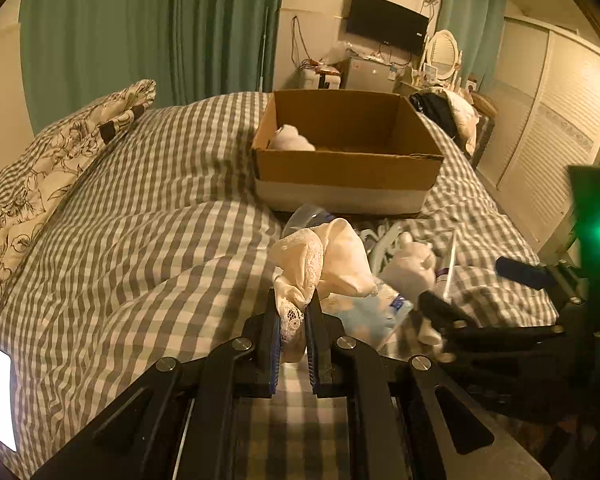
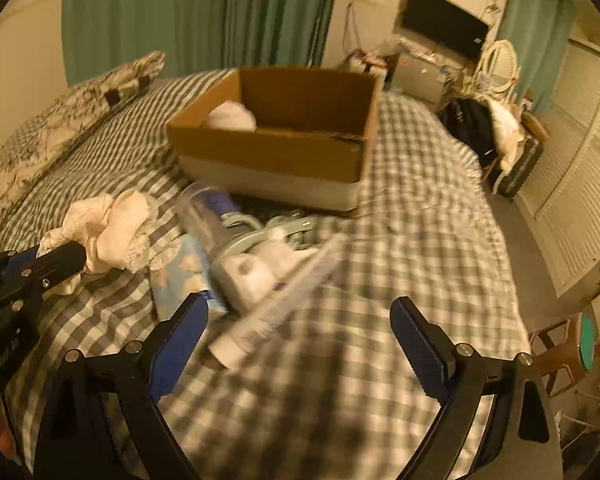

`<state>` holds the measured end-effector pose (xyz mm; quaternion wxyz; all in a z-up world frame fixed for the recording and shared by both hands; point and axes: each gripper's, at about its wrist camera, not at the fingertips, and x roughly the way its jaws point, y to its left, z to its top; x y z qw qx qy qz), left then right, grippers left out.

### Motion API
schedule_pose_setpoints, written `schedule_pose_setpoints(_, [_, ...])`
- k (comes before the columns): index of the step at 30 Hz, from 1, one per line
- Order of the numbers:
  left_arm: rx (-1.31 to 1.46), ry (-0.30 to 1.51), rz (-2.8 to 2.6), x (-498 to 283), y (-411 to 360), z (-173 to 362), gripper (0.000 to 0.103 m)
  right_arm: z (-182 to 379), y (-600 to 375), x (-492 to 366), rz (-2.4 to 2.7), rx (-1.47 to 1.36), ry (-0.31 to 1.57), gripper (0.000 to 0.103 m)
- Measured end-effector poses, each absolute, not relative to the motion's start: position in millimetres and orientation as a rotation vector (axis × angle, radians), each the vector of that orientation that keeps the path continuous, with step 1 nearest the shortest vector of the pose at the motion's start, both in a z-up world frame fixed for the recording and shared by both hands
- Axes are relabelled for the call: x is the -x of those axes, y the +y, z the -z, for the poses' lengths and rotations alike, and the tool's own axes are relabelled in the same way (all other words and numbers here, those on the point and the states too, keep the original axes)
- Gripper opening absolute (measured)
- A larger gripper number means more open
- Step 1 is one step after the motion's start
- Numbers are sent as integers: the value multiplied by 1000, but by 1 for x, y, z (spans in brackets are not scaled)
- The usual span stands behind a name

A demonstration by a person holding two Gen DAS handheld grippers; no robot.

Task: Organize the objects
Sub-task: 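Grasp the crumpled white cloth with the left gripper while the right gripper grasps the white tube, then lower the cloth and white tube into the box and release both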

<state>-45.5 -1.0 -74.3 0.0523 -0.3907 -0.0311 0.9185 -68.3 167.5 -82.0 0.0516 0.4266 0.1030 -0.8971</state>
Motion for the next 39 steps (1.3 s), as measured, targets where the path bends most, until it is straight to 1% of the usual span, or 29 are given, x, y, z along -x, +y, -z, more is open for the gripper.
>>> schedule_pose_setpoints(3, [1206, -108, -2795, 48, -10, 81, 11, 101, 164, 79, 2712, -1381, 335, 91])
schedule_pose_setpoints(6, [1228, -145, -2779, 52, -15, 85, 11, 115, 167, 84, 2691, -1442, 317, 80])
schedule_pose_setpoints(8, [1244, -154, -2769, 54, -16, 89, 11, 117, 168, 84, 2695, -1441, 322, 75])
schedule_pose_setpoints(10, [1247, -154, -2762, 54, -14, 90, 11, 118, 165, 85, 2703, -1435, 364, 60])
schedule_pose_setpoints(11, [1249, -153, -2760, 54, -14, 91, 11, 120, 162, 84, 2700, -1430, 392, 57])
schedule_pose_setpoints(13, [1247, -158, -2761, 53, -13, 91, 11, 118, 158, 82, 2697, -1416, 421, 41])
schedule_pose_setpoints(16, [1248, -176, -2757, 54, -15, 90, 11, 111, 155, 77, 2697, -1376, 438, 27])
schedule_pose_setpoints(18, [1251, -183, -2756, 53, -16, 89, 11, 106, 153, 73, 2682, -1338, 414, 24])
schedule_pose_setpoints(24, [1236, -181, -2769, 47, -17, 81, 11, 78, 158, 55, 2688, -1231, 354, 21])
schedule_pose_setpoints(29, [1187, -157, -2791, 41, -14, 61, 11, 54, 160, 45, 2698, -1156, 320, 21])
schedule_pose_setpoints(33, [1140, -139, -2804, 43, -10, 41, 11, 27, 161, 38, 2717, -1065, 312, 21])
schedule_pose_setpoints(39, [1012, -83, -2856, 58, 2, -5, 11, -21, 162, 43, 2748, -895, 325, 21])
